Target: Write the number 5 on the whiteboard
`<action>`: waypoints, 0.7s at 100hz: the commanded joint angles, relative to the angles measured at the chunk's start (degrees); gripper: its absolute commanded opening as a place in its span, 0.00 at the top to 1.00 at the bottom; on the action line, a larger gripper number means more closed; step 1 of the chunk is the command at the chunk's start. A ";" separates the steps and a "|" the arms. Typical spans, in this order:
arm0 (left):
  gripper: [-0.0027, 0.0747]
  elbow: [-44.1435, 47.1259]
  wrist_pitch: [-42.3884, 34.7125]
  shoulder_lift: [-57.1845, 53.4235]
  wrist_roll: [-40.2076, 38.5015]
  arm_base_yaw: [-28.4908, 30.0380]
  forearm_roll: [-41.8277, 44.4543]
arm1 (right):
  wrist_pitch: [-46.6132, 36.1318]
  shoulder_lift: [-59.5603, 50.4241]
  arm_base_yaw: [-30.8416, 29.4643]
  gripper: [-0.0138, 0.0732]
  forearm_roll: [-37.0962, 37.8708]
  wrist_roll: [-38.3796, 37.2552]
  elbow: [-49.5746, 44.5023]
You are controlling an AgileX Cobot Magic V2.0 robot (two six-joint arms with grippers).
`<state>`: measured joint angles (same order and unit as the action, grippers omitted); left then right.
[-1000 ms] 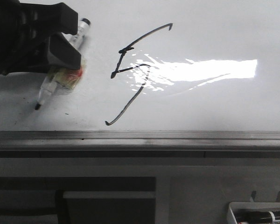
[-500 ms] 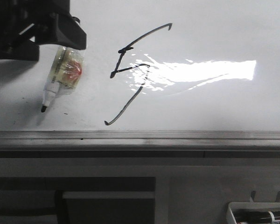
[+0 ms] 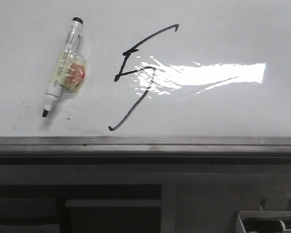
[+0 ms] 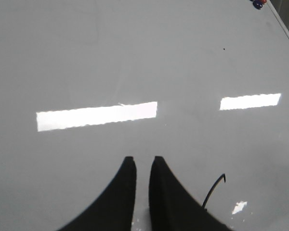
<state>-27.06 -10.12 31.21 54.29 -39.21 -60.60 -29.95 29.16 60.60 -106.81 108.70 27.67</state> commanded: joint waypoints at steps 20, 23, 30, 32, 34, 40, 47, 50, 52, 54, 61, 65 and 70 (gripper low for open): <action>0.99 12.54 1.04 -13.84 0.28 0.17 -1.52 | 2.30 -10.61 0.18 0.91 0.70 0.87 -6.14; 0.99 13.22 1.04 -14.84 0.28 0.17 -1.80 | 2.01 -11.47 0.18 0.91 0.70 0.87 -6.28; 0.99 14.13 1.16 -16.14 0.28 0.17 -2.34 | 1.67 -12.52 0.18 0.91 0.70 0.87 -6.28; 0.99 14.28 1.16 -16.30 0.28 0.17 -2.34 | 1.67 -12.68 0.18 0.91 0.70 0.87 -6.28; 0.99 14.38 1.16 -16.46 0.28 0.17 -2.34 | 1.67 -12.82 0.18 0.91 0.70 0.87 -6.28; 0.99 14.38 1.16 -16.46 0.28 0.17 -2.34 | 1.67 -12.82 0.18 0.91 0.70 0.87 -6.28; 0.99 14.38 1.16 -16.46 0.28 0.17 -2.34 | 1.67 -12.82 0.18 0.91 0.70 0.87 -6.28; 0.99 14.38 1.16 -16.46 0.28 0.17 -2.34 | 1.67 -12.82 0.18 0.91 0.70 0.87 -6.28; 0.99 14.38 1.16 -16.46 0.28 0.17 -2.34 | 1.67 -12.82 0.18 0.91 0.70 0.87 -6.28; 0.99 14.38 1.16 -16.46 0.28 0.17 -2.34 | 1.67 -12.82 0.18 0.91 0.70 0.87 -6.28; 0.99 14.38 1.06 -16.46 0.28 0.17 -2.34 | 1.67 -12.82 0.18 0.91 0.70 0.87 -6.28; 0.99 14.38 1.06 -16.46 0.28 0.17 -2.34 | 1.67 -12.82 0.18 0.91 0.70 0.87 -6.28; 0.99 14.38 1.06 -16.46 0.28 0.17 -2.34 | 1.67 -12.82 0.18 0.91 0.70 0.87 -6.28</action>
<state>-11.04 -7.54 14.40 54.65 -39.21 -63.10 -29.73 15.89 60.60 -107.08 108.82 20.05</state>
